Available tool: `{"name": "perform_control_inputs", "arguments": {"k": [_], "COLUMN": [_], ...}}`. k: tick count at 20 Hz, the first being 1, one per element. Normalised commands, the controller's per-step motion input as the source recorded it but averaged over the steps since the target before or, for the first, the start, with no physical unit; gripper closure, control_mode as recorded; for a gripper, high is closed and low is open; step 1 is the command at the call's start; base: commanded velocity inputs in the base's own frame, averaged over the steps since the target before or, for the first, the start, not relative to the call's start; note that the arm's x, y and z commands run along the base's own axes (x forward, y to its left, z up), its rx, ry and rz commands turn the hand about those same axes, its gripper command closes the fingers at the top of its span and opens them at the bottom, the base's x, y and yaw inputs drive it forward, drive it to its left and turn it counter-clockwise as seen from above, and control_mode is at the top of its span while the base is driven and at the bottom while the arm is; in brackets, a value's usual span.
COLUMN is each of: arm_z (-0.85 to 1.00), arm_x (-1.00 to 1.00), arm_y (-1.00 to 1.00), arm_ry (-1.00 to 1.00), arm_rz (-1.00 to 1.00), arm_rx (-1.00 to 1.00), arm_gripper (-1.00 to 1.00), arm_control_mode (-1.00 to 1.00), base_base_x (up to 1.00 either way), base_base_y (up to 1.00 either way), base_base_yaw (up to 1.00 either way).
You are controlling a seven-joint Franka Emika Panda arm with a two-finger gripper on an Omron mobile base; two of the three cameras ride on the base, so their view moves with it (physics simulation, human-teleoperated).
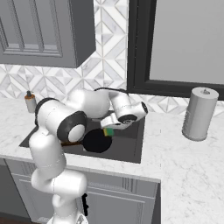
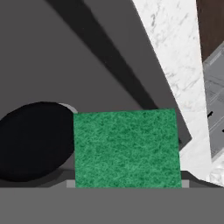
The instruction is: Pick the pan and sponge and place them into the sink. Then turn on the water.
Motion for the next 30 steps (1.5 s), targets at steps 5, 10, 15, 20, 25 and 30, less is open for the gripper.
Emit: {"name": "perform_control_inputs", "arguments": {"k": [5, 10, 15, 20, 25, 30], "arm_z": [-0.44, -0.57, -0.41, -0.28, -0.24, -0.35], "arm_x": [0.41, 0.14, 0.1, 0.17, 0.21, 0.24], "arm_y": [0.01, 0.06, 0.26, 0.3, 0.26, 0.17], "arm_ry": [0.01, -0.02, 0.0, 0.0, 0.0, 0.0], "arm_rz": [-0.02, -0.03, -0.04, -0.04, -0.04, -0.03], "arm_rx": [0.0, 0.0, -0.01, -0.02, 0.0, 0.0], "arm_gripper": [1.0, 1.0, 1.0, 1.0, 1.0, 1.0], "arm_control_mode": [-1.0, -1.0, -1.0, -1.0, -1.0, -1.0], "base_base_x": [0.0, 0.0, 0.0, 0.0, 0.0, 0.0], "base_base_y": [0.0, 0.0, 0.0, 0.0, 0.0, 0.0], "base_base_yaw": [0.0, 0.0, 0.0, 0.0, 0.0, 0.0]}}
